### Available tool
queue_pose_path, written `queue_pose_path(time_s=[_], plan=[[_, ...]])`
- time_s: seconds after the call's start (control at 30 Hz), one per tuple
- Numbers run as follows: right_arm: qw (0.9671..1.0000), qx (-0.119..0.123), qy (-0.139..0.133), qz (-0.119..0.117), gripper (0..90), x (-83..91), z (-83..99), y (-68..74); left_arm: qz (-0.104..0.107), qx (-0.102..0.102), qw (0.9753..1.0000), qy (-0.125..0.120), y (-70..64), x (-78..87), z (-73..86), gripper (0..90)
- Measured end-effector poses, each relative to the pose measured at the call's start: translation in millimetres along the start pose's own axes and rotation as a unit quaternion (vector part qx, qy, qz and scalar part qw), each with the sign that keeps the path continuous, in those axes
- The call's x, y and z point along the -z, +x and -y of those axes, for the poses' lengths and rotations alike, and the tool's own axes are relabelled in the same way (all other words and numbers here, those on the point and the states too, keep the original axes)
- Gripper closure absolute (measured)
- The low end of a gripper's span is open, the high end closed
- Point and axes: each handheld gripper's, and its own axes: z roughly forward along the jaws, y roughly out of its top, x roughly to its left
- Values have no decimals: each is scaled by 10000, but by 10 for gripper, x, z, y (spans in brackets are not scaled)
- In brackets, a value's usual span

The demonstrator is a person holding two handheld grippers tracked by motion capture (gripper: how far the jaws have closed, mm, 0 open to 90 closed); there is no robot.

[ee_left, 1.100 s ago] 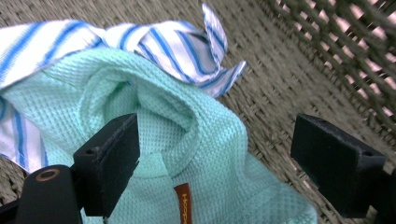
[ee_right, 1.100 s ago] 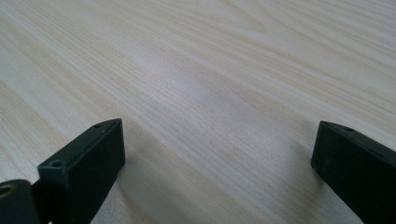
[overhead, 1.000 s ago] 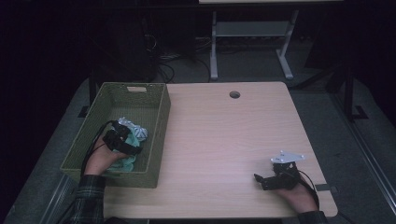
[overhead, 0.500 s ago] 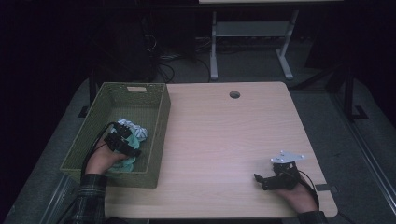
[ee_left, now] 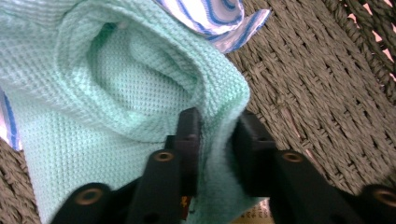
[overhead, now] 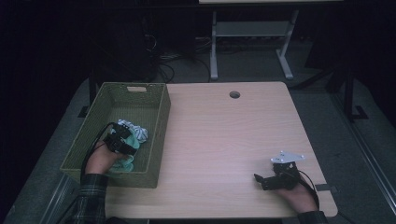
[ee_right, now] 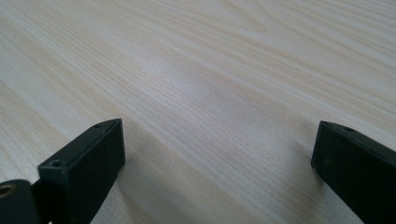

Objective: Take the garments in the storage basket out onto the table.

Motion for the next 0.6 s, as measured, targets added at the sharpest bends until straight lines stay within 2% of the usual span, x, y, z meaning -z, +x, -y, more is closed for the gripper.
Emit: queue_pose_path(time_s=[0.07,0.1,0.13,0.2,0.23,0.3,0.37,0.53,0.6], plan=[[10000,-1,-1,0,24,0,0,0,29,20,10000,11,10,16,-1,786],[10000,1,-1,0,24,0,0,0,27,73,9999,-88,18,46,-1,795],[10000,1,-1,0,24,0,0,0,27,73,9999,-88,18,46,-1,799],[10000,0,0,-2,24,0,0,0,116,178,9993,-300,42,100,8,803],[10000,0,0,-2,24,0,0,0,116,178,9993,-300,42,100,8,805],[10000,-2,2,-3,24,0,0,0,194,220,9984,-485,60,141,15,806],[10000,-3,2,-3,23,0,0,0,328,308,9965,-710,79,185,28,807],[10000,-5,1,-3,24,0,0,0,484,292,9944,-893,102,224,37,809],[10000,-1,-1,-2,24,0,0,-1,520,379,9915,-1127,119,265,50,809]])
